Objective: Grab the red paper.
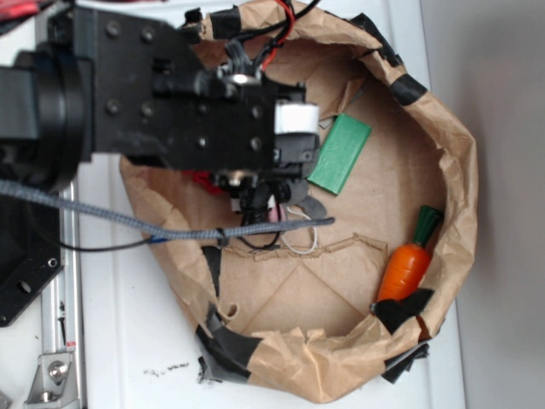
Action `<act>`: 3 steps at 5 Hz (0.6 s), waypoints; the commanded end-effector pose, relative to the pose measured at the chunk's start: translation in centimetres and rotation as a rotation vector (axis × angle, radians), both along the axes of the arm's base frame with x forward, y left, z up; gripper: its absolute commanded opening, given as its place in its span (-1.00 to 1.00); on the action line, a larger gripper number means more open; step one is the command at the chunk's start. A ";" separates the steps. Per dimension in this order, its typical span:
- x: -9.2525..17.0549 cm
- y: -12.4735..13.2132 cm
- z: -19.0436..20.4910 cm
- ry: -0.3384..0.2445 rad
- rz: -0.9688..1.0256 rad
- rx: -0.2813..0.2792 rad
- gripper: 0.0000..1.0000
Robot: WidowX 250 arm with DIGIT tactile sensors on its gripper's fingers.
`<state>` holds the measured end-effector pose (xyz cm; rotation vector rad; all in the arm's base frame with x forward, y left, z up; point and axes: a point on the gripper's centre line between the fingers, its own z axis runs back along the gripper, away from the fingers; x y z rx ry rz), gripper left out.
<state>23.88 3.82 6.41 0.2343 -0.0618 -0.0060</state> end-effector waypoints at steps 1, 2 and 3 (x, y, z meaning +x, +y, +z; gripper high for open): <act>-1.4 -2.3 -1.3 0.077 -0.054 0.042 1.00; -2.3 -3.4 -1.3 0.113 -0.060 -0.002 1.00; -2.0 -3.2 -1.1 0.116 -0.043 -0.034 -1.00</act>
